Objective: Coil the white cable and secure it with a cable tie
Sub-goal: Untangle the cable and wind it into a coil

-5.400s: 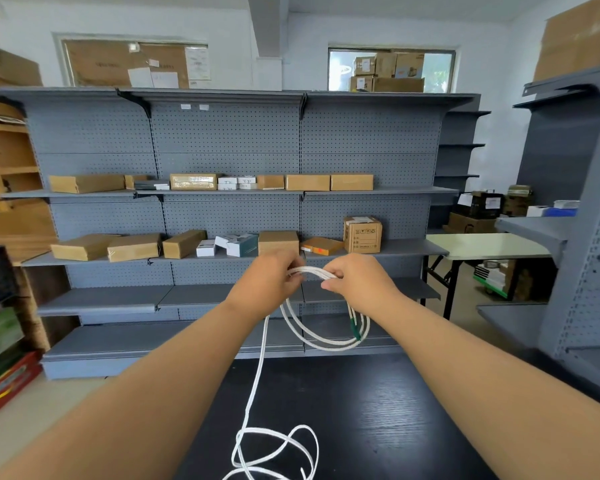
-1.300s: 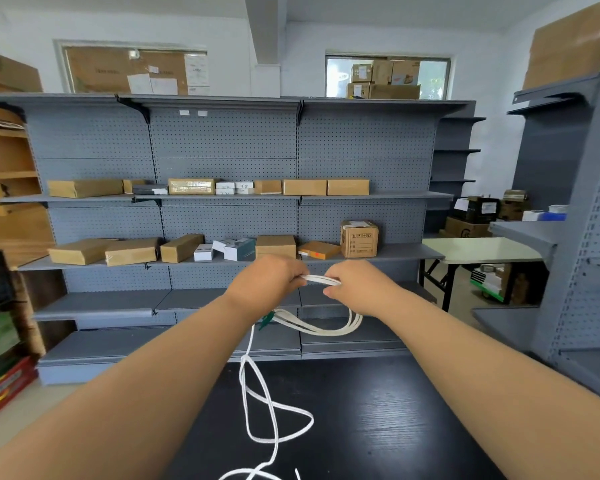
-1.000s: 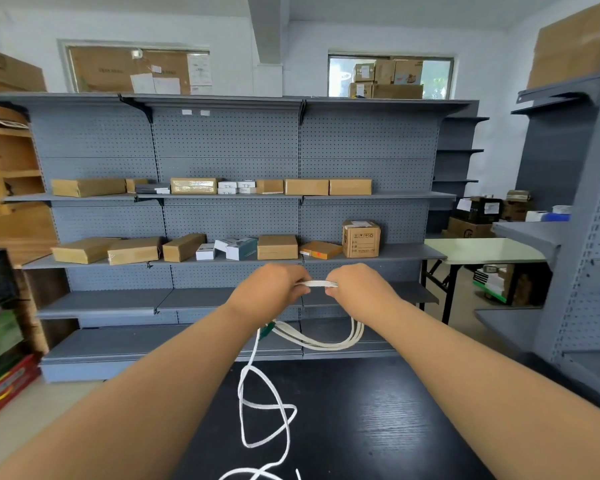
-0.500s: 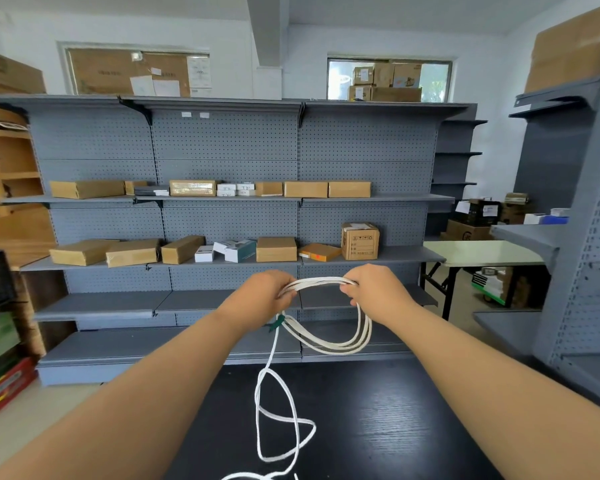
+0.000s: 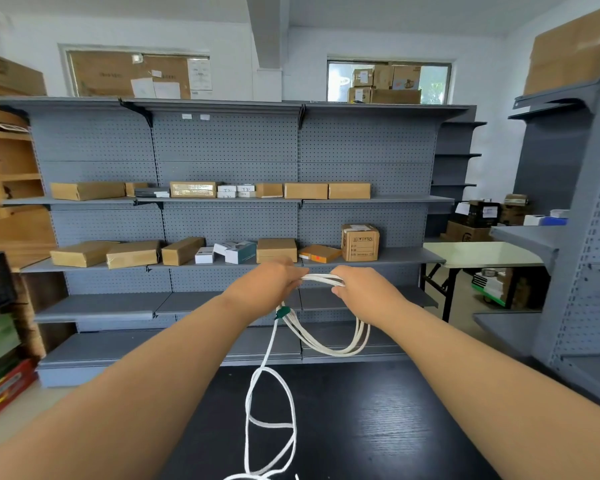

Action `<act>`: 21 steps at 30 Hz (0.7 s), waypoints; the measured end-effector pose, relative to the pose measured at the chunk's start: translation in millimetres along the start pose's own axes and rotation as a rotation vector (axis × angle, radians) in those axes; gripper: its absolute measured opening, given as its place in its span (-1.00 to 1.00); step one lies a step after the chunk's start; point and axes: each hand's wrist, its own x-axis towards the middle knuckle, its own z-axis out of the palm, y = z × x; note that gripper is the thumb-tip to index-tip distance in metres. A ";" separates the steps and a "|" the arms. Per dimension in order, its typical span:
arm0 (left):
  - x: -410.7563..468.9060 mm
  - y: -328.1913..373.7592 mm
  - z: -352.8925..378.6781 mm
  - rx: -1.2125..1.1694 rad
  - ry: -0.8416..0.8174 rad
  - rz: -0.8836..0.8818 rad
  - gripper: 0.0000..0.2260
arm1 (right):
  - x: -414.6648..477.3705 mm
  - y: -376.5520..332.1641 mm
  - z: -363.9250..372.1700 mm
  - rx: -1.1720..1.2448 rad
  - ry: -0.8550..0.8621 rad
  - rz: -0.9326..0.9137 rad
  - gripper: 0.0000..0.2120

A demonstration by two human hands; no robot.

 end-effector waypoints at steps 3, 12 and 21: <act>-3.1 -1.0 -1.9 -0.168 0.017 -0.024 -0.80 | 0.5 -0.6 -1.4 0.035 -0.004 0.002 -0.85; -22.9 -3.1 18.0 -1.178 0.034 -0.428 -0.59 | 3.5 0.8 -2.1 0.441 -0.057 0.124 -0.84; -32.6 4.0 37.7 -0.972 -0.073 -0.455 -0.46 | 2.0 5.4 -2.0 0.467 0.018 0.177 -0.78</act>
